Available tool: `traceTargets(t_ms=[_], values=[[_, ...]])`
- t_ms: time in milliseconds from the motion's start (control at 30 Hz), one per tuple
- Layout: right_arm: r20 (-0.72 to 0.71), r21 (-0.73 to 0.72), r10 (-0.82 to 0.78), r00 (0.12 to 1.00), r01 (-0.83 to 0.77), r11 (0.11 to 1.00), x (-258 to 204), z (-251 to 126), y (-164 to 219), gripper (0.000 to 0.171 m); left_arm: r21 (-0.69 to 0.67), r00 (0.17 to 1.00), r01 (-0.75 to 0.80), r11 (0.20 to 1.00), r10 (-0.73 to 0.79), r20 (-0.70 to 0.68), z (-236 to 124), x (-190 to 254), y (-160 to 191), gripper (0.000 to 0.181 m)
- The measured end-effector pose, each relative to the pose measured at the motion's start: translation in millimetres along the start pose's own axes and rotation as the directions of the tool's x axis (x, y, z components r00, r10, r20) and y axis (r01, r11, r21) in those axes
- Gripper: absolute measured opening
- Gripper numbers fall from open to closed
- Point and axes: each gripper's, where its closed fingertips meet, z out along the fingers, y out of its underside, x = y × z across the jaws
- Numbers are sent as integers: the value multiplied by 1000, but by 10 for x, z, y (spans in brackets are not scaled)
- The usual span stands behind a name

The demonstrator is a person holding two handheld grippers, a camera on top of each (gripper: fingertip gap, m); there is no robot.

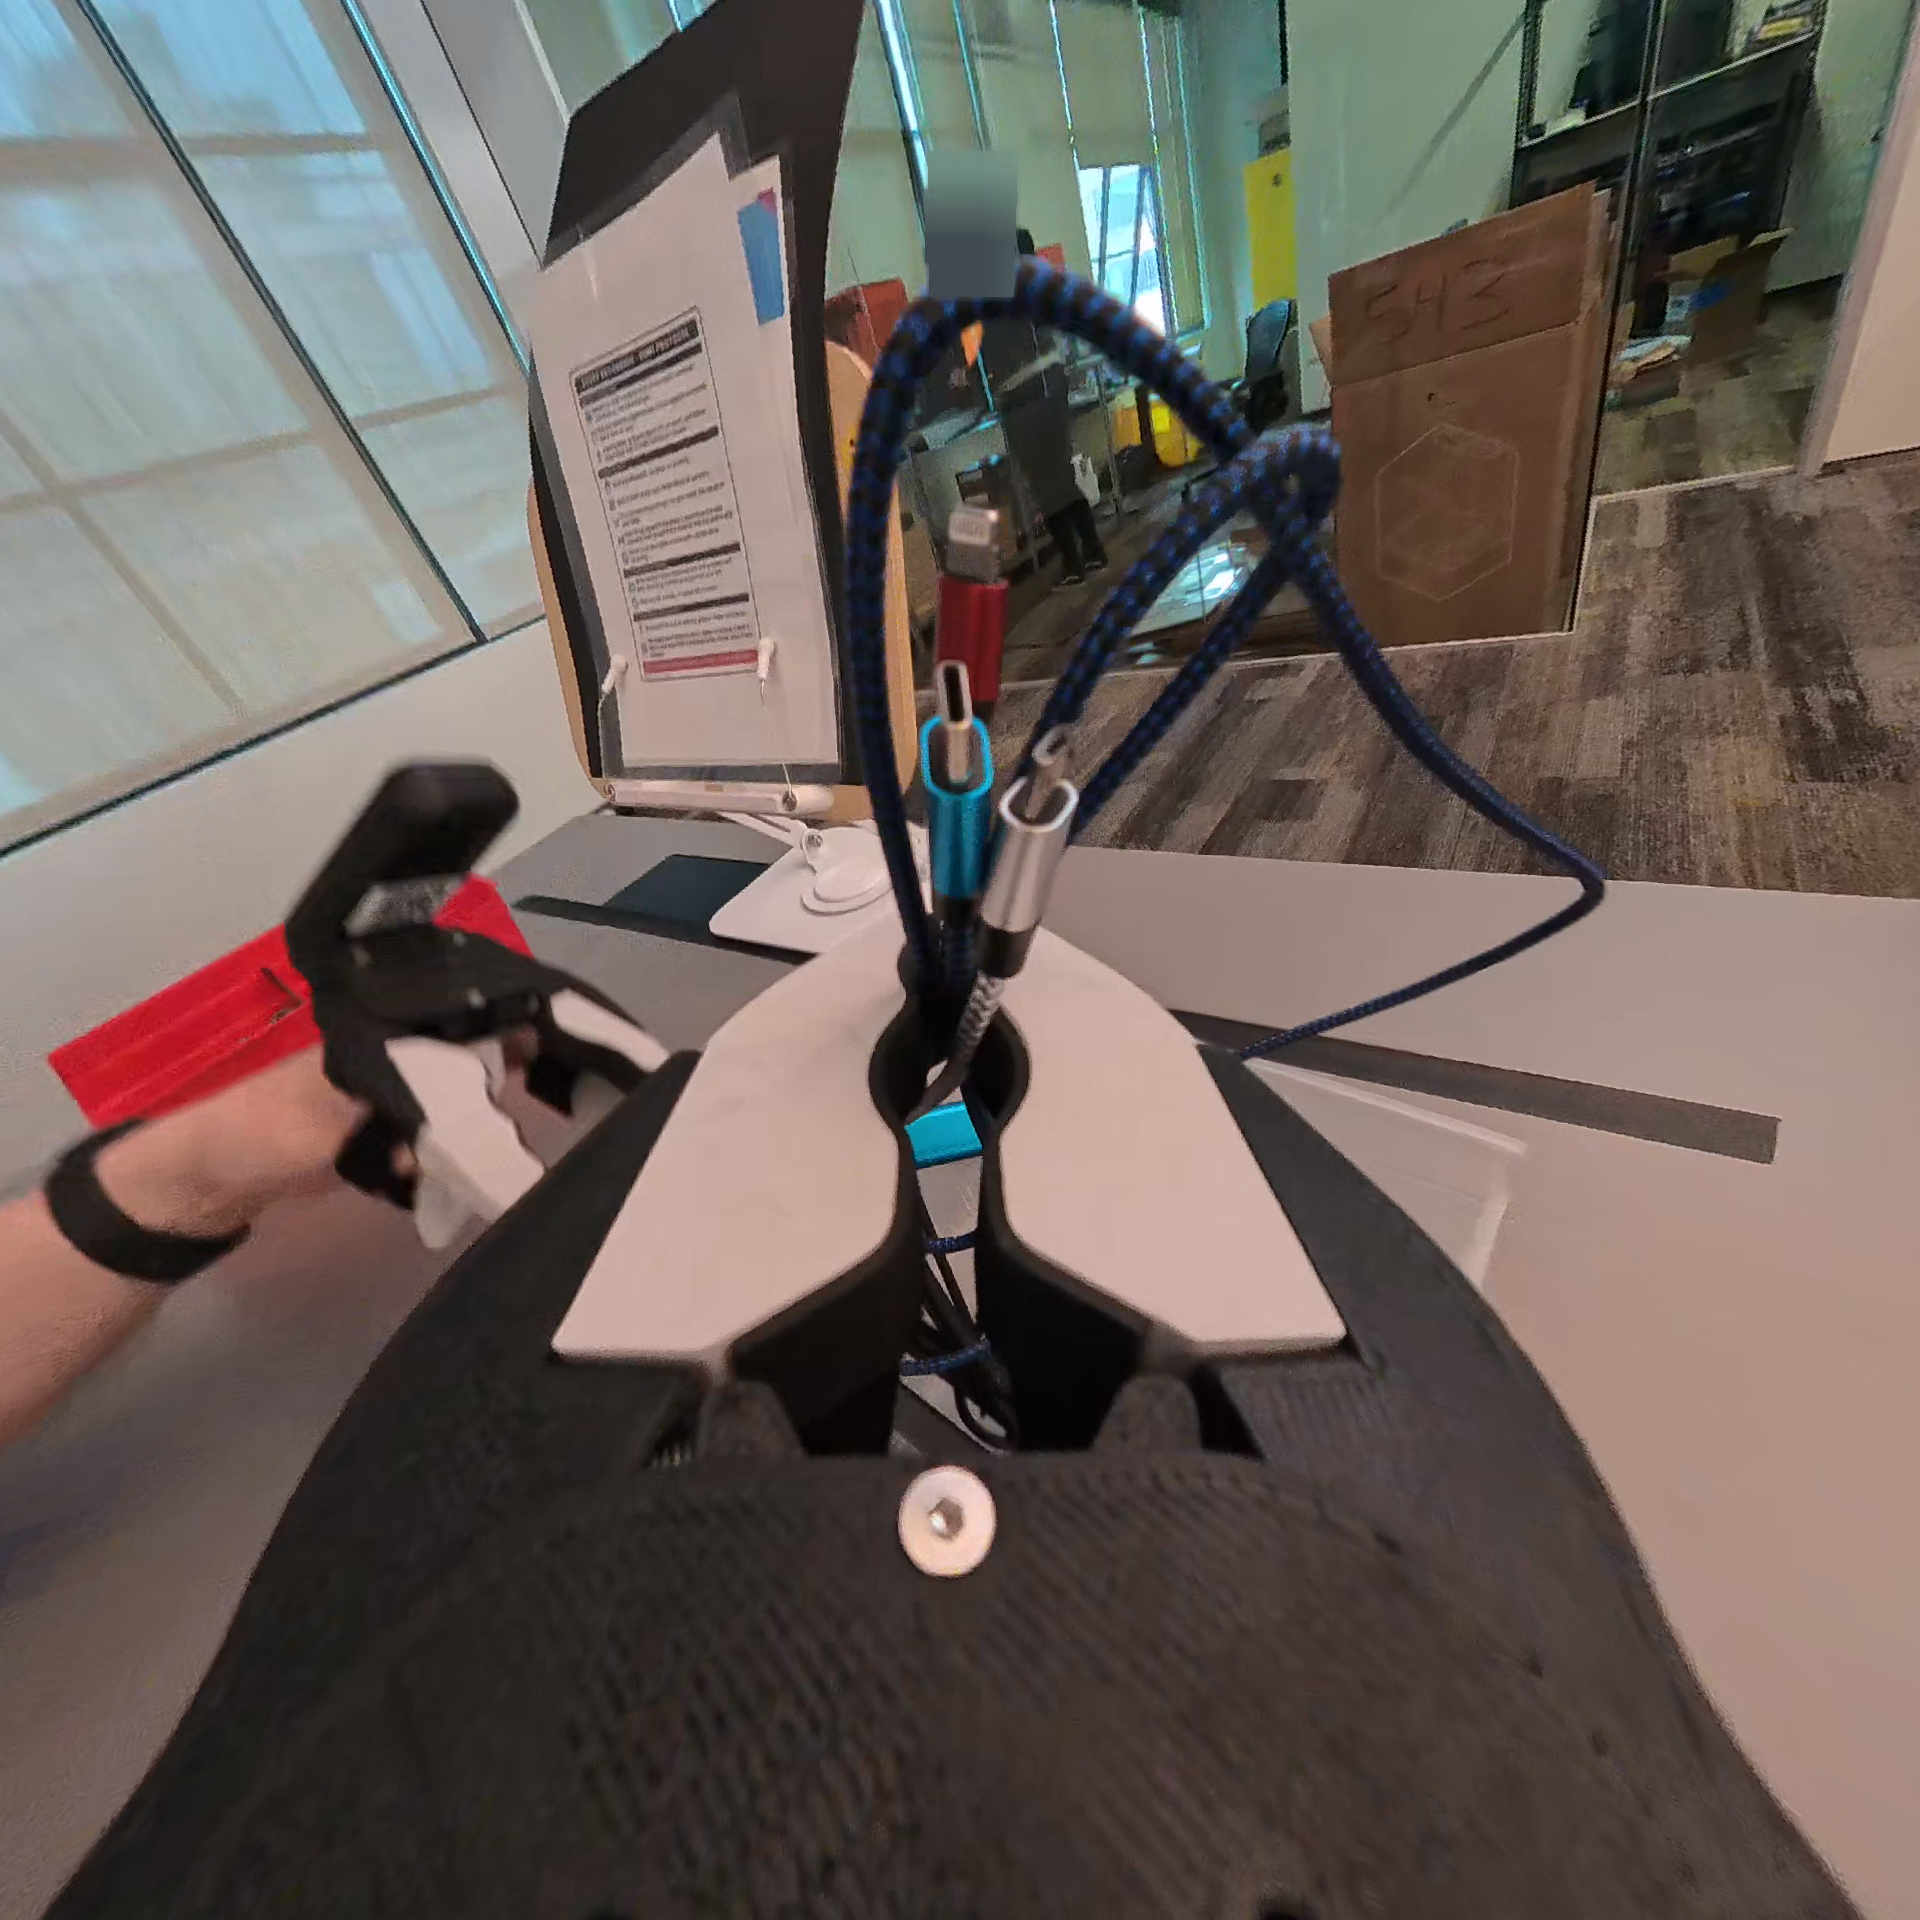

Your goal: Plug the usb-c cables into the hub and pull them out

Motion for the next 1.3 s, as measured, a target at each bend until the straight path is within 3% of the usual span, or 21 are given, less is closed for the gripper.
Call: traceTargets(t_ms=[67, 200, 300, 333, 400, 600, 767, 900, 1067, 1200, 1300], values=[[1, 6, 6, 1000, -6, 1000, 12, -21, -5, 4, -34, 992, -113, 993, 114, 48, 169, -68, 220, 74], [-2, -13, 8, 1000, -8, 1000, 29, -14, 32, 5, -59, 961, -256, 965, 261, 88, 337, -162, 346, 46], [1, -22, 10, 1000, -10, 1000, 32, 1, 51, 5, -73, 944, -307, 949, 313, 104, 345, -204, 324, 3], [-5, -31, 7, 1000, -7, 999, 42, 3, 62, 5, -65, 941, -312, 948, 318, 112, 306, -198, 266, 2], [-42, -61, -13, 999, 10, 998, 94, -2, 98, 6, -29, 941, -316, 948, 318, 115, 163, -119, 64, 2], [-134, -223, -147, 980, 115, 968, 204, 27, 303, 8, 184, 957, -290, 939, 289, 33, -261, 535, -970, 1], [-141, -237, -190, 972, 153, 959, 171, 102, 312, 8, 264, 947, -314, 912, 319, 24, -158, 929, -1679, 1], [-158, -227, -153, 976, 115, 967, 222, 148, 339, 8, 342, 954, -293, 893, 296, 44, 98, 951, -2046, 1], [-149, -323, 17, 989, -65, 944, 366, 247, 707, 5, 242, 980, -192, 951, 175, 93, 504, 493, -1794, 1], [-213, -363, 133, 968, -204, 909, 549, 296, 953, 6, 101, 938, -241, 965, 205, 278, 584, 0, -1437, 1], [-224, -372, 74, 972, -155, 915, 578, 334, 935, 6, -46, 915, -238, 970, 239, 325, 689, -227, -1126, 1]])
